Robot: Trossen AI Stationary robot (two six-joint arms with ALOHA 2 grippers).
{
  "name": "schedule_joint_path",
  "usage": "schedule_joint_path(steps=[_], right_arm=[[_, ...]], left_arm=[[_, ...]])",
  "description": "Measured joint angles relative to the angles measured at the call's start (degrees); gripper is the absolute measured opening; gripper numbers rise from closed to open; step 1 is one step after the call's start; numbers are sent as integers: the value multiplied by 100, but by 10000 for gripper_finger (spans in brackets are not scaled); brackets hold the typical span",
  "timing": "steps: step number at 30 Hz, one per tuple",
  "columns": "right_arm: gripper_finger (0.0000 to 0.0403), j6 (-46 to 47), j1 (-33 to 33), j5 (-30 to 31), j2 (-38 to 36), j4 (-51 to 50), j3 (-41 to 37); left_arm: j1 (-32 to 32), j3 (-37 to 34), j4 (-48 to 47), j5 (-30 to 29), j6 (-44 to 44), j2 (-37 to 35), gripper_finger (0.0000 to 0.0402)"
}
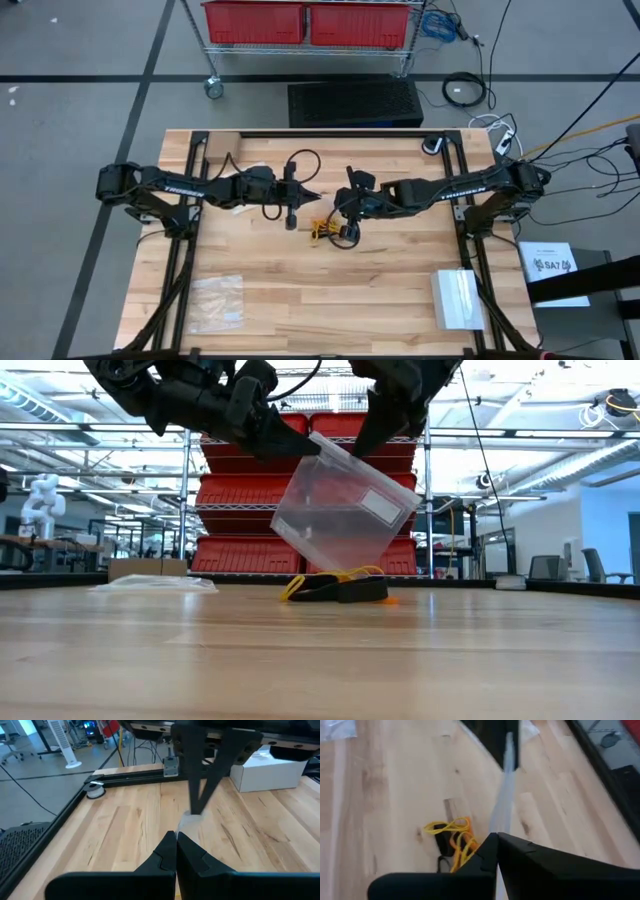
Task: Sort rubber bands
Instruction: Open the transparent zip bag
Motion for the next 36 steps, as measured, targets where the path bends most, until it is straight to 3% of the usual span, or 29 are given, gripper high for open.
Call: schedule_joint_path(steps=[7,13,20,28,36], right_arm=[[0,-68,-148,-17,0,24,0],[0,-62,-301,-447,156,146,4],[0,-130,-110,-289,422,226,-175],[0,111,-33,-281,176,1918,-1119],[23,205,-154,76,214,2345,-1226]], left_arm=[[0,0,0,0,0,0,0],[0,0,0,0,-7,0,0],[-2,2,-24,0,-149,0,0],[-159,2,-173,-2,-153,0,0],[-407,2,-146,-357,-153,0,0]])
